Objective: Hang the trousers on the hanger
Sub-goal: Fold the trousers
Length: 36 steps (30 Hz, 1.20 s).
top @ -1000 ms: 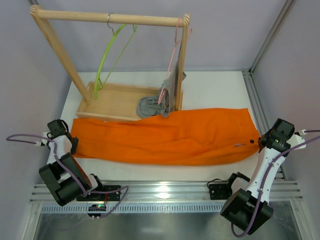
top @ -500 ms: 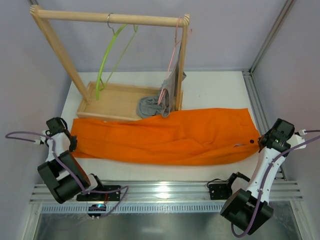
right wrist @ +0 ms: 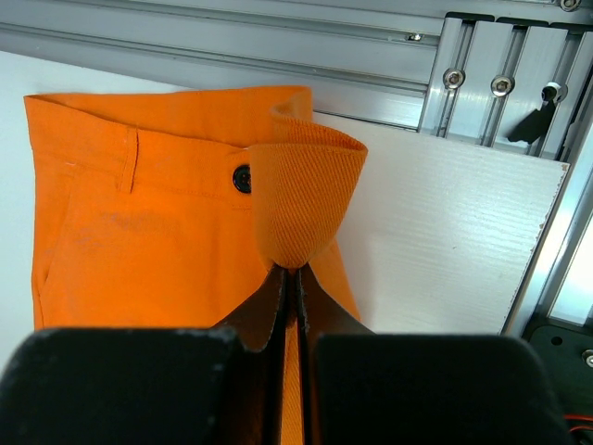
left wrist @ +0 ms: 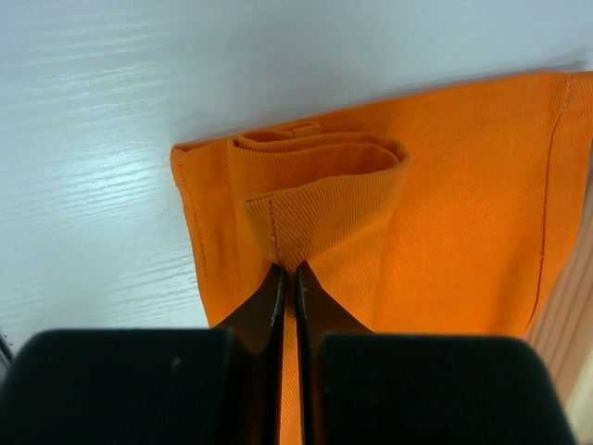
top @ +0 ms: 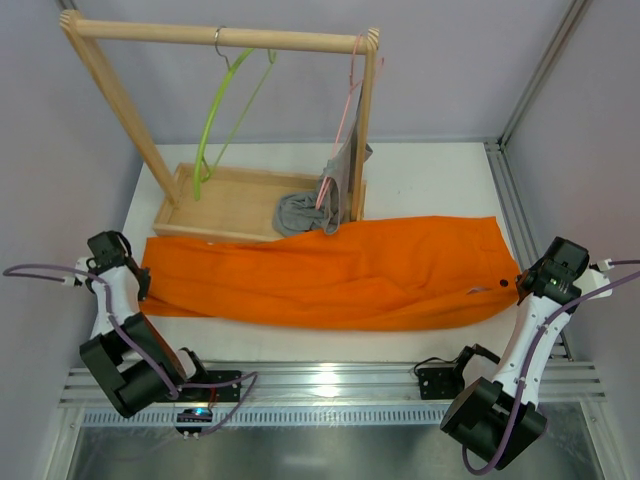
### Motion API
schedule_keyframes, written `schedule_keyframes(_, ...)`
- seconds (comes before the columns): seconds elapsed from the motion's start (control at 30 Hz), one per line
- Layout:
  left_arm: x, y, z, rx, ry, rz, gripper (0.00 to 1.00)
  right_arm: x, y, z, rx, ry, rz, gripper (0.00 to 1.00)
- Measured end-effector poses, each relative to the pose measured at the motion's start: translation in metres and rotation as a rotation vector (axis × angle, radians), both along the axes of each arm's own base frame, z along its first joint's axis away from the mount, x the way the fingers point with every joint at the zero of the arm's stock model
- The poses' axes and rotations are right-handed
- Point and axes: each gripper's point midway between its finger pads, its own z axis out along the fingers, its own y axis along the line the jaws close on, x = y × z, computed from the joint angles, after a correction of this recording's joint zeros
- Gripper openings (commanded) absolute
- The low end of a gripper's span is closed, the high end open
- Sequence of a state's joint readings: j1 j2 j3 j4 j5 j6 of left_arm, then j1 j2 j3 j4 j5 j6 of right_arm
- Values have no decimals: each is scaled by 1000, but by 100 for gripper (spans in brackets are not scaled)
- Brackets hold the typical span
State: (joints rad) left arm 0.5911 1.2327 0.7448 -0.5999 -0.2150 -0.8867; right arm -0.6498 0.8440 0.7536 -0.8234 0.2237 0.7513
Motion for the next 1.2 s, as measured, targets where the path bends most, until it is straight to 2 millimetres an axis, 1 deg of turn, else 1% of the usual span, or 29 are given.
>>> schedule_keyframes(0.1, -6, 0, 8, 14, 1, 24, 0, 0, 0, 1, 0, 0, -1, 4)
schedule_keyframes(0.17, -11, 0, 20, 29, 2, 43, 0, -1, 0, 4, 1, -1, -4, 4)
schedule_keyframes(0.27, -12, 3, 50, 65, -40, 62, 0, 0, -1, 15, -8, -13, -10, 4)
schedule_keyframes(0.33, -13, 5, 76, 107, -92, 81, 1, 2, -2, 24, -18, -29, -13, 4)
schedule_keyframes(0.4, -17, 6, 90, 137, -124, 94, 0, 3, -4, 31, -31, -43, -16, 4)
schedule_keyframes(0.47, -26, 4, 101, 166, -147, 116, 0, 3, -5, 35, -38, -50, -18, 4)
schedule_keyframes(0.63, -50, 0, 110, 199, -117, 159, 0, -1, -6, 46, -51, -42, -31, 4)
schedule_keyframes(0.73, -59, 1, 116, 215, -84, 177, 0, -3, -7, 59, -68, -47, -42, 4)
schedule_keyframes(0.87, -72, 4, 129, 244, -39, 204, 0, -5, -10, 77, -94, -61, -55, 4)
schedule_keyframes(0.97, -80, 8, 136, 265, 0, 224, 0, -10, -10, 77, -96, -41, -64, 4)
schedule_keyframes(1.1, -91, 8, 134, 271, 60, 238, 0, -26, -10, 71, -102, 30, -94, 4)
schedule_keyframes(1.2, -97, 7, 133, 272, 88, 241, 0, -38, -12, 70, -117, 82, -122, 4)
